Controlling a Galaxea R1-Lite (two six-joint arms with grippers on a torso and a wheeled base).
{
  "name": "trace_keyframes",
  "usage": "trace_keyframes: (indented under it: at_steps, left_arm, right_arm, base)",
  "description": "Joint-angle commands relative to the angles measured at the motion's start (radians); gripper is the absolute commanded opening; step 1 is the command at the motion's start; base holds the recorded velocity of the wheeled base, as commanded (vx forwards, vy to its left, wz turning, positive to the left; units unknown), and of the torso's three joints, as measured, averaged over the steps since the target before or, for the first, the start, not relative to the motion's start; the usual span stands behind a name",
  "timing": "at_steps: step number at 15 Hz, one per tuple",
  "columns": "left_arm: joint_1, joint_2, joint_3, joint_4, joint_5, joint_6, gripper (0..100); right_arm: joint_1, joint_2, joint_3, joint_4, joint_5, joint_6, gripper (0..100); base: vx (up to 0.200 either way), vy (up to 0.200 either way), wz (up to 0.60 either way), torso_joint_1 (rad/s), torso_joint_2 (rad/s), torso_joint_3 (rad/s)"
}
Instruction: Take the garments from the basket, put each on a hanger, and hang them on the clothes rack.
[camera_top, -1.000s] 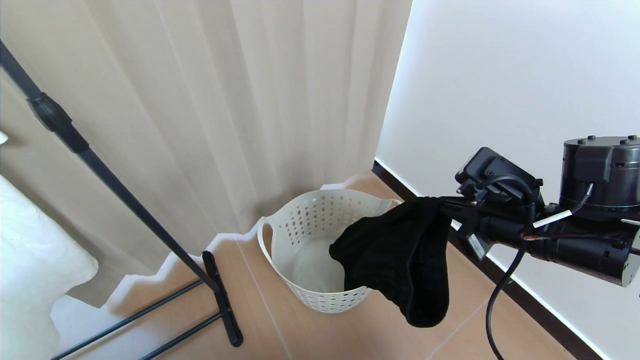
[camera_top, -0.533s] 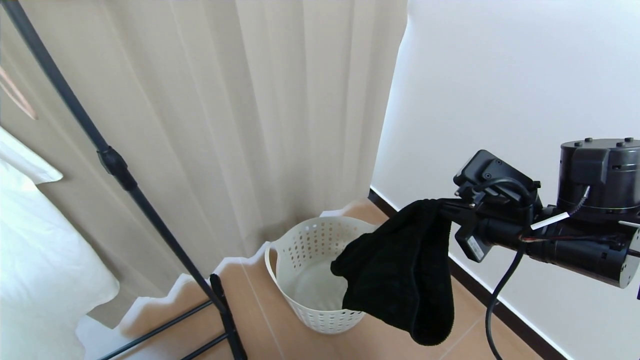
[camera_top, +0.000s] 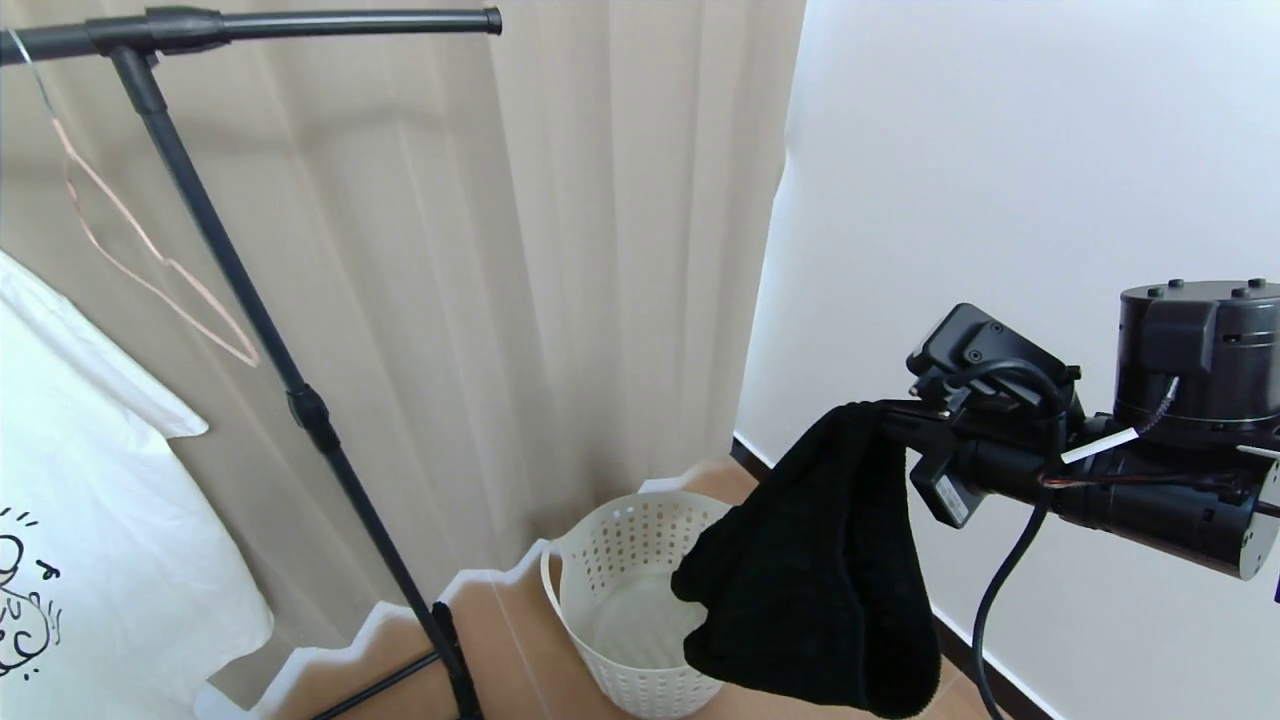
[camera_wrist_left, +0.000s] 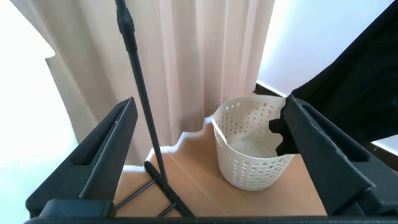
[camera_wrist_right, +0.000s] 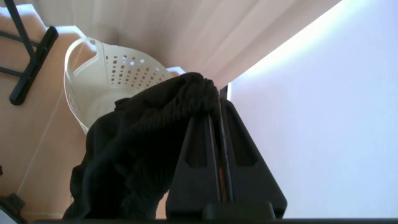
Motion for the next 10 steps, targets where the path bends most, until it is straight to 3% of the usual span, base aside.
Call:
trace_keyframes:
  at_steps: [1,5,10]
  left_arm:
    - [0.000,0.001,0.000,-0.001,0.000,0.000,100]
    - [0.000,0.001,0.000,-0.001,0.000,0.000,100]
    - [0.000,0.001,0.000,-0.001,0.000,0.000,100]
  right_arm:
    - [0.000,0.003,0.003,0.000,0.000,-0.001,0]
    - [0.000,0.004,0.003,0.000,0.000,-0.001,0]
    - [0.000,0.004,0.004,0.000,0.000,-0.001,0]
  base:
    - [0.000,0.000,0.00,0.163,-0.50,-0.129]
    - [0.000,0.000,0.00,0.189,-0.53,-0.149]
    - [0.000,0.000,0.00,0.224,-0.55,-0.303]
